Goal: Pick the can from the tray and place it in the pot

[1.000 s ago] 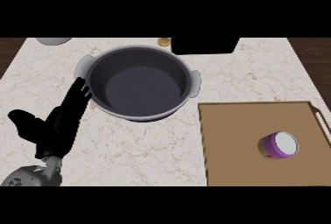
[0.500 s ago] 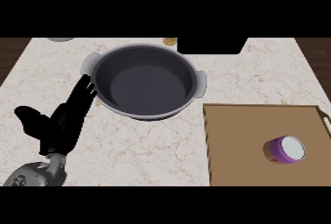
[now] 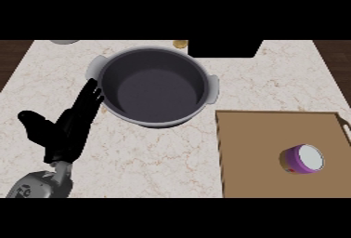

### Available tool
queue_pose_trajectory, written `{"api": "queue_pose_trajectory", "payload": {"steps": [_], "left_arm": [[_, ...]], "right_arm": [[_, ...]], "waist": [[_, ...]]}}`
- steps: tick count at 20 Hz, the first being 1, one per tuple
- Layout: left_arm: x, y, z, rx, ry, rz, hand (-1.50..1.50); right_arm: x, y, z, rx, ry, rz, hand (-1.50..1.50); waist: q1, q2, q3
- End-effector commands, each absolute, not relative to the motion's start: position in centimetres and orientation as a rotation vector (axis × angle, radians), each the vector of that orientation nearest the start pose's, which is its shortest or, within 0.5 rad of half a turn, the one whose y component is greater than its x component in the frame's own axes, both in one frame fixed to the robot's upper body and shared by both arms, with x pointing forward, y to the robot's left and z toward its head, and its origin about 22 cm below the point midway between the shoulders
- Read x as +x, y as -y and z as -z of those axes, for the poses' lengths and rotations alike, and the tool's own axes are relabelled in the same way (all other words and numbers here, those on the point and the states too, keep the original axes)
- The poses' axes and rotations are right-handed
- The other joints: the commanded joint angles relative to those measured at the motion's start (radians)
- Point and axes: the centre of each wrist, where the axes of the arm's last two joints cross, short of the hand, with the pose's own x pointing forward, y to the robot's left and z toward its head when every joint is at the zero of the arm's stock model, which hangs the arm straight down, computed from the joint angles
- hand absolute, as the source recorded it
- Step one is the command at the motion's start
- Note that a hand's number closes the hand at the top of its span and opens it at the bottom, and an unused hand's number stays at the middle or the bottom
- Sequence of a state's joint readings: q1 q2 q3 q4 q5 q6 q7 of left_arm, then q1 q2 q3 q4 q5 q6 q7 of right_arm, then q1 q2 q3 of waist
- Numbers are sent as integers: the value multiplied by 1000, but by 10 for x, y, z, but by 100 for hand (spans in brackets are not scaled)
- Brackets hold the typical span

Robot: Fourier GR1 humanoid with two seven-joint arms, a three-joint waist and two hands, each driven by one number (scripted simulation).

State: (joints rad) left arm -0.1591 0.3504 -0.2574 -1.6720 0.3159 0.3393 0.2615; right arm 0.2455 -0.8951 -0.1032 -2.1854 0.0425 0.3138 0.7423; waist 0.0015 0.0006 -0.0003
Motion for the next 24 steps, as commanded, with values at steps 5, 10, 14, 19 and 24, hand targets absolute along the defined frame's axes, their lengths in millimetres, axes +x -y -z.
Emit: {"api": "queue_pose_trajectory", "payload": {"steps": [5,10,14,19,24], "left_arm": [[262,-226,-48,17,1483,13,0],[269,-231,-63,13,1473,6,0],[271,-229,-78,-4,1480,3,0],[262,-235,-57,22,1473,12,0],[253,-232,-64,25,1462,21,0]], "right_arm": [[180,318,-154,-771,920,-843,-150],[189,303,-160,-788,970,-815,-150],[189,301,-149,-769,975,-808,-150],[193,281,-139,-801,914,-755,-150],[211,288,-109,-848,818,-789,-150]], "waist": [[-4,-1,0],[-2,-1,0],[-2,-1,0],[0,-1,0],[2,-1,0]]}}
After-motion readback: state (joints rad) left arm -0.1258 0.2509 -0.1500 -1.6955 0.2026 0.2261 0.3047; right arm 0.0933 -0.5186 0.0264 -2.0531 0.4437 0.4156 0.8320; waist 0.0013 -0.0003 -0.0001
